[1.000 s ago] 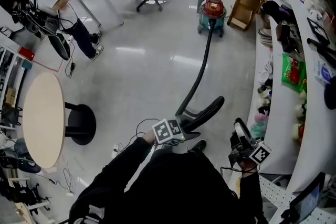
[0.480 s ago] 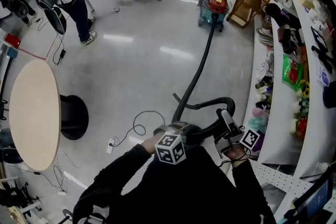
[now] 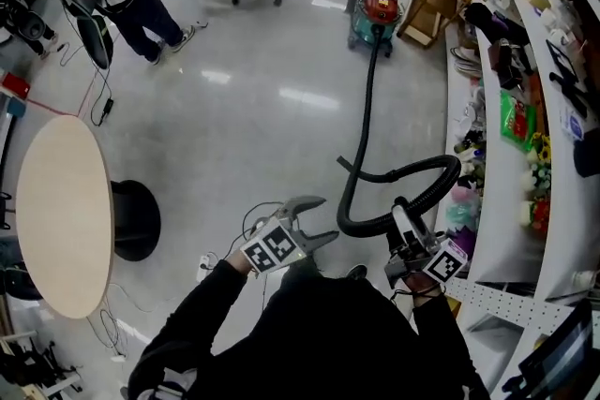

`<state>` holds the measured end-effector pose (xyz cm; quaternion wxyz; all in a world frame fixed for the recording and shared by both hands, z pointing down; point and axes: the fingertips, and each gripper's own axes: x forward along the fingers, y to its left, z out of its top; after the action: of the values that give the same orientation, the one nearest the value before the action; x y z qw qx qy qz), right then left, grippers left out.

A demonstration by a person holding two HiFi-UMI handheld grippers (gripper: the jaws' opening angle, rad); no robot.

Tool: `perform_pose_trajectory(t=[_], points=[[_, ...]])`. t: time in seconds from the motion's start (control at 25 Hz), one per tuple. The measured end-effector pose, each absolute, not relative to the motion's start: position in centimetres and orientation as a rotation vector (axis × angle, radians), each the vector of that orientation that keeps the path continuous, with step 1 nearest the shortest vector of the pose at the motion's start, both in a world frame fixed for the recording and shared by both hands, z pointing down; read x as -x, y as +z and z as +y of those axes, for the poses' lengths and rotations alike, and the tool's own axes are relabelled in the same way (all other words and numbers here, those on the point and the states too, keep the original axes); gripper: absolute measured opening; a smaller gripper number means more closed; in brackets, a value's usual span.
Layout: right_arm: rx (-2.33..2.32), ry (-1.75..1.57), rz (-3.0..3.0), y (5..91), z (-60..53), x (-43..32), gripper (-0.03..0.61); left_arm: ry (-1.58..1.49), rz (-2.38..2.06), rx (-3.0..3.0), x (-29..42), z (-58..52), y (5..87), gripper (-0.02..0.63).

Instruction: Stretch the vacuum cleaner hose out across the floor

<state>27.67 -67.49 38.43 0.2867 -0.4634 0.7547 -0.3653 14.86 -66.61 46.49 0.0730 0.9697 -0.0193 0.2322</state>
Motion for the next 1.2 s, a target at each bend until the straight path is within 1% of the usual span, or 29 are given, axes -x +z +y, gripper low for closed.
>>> perform_pose_trajectory(t=[0.08, 0.16, 0.24, 0.32, 0.44, 0.6, 0.72, 0.8, 0.96, 1.04, 1.12, 1.2], points=[[1.250, -0.952, 2.167, 37.9, -65.9, -26.3, 0.176, 0.376, -0.025, -2.761, -15.8, -66.6, 40.8, 0.305], [1.218, -0.915, 2.317, 37.6, -63.8, -24.5, 0.178, 0.228, 0.030, -2.713, -18.0, -65.7, 36.5, 0.305], [1.181, -0.848, 2.471, 37.6, -61.2, -23.0, 0.178, 0.223, 0.095, -2.664, -21.2, -64.0, 35.1, 0.305], [1.151, -0.761, 2.627, 38.1, -58.2, -22.4, 0.178, 0.233, 0.171, -2.504, -24.8, -62.0, 35.4, 0.306], [1.085, -0.643, 2.809, 38.3, -53.1, -22.6, 0.181, 0.194, 0.311, -2.211, -29.4, -58.5, 35.3, 0.343], [0.950, -0.529, 3.041, 39.5, -45.9, -21.9, 0.187, 0.144, 0.428, -2.109, -32.9, -52.7, 34.0, 0.348], [0.892, -0.554, 3.076, 41.8, -41.2, -21.8, 0.189, 0.219, 0.386, -2.173, -33.6, -48.3, 35.3, 0.338], [0.877, -0.507, 3.163, 43.9, -38.7, -21.9, 0.189, 0.256, 0.352, -2.210, -33.5, -45.5, 36.3, 0.294], [0.844, -0.375, 3.369, 47.1, -35.2, -20.7, 0.189, 0.296, 0.367, -2.305, -32.0, -39.7, 37.3, 0.250], [0.851, -0.373, 3.421, 48.2, -34.0, -20.1, 0.194, 0.295, 0.344, -2.369, -30.4, -37.9, 37.3, 0.228], [0.943, -0.430, 3.424, 48.6, -33.6, -20.2, 0.271, 0.263, 0.297, -2.407, -28.5, -37.1, 37.1, 0.211], [1.060, -0.569, 3.370, 49.3, -33.0, -21.5, 0.297, 0.235, 0.243, -2.442, -26.8, -36.5, 37.4, 0.204]])
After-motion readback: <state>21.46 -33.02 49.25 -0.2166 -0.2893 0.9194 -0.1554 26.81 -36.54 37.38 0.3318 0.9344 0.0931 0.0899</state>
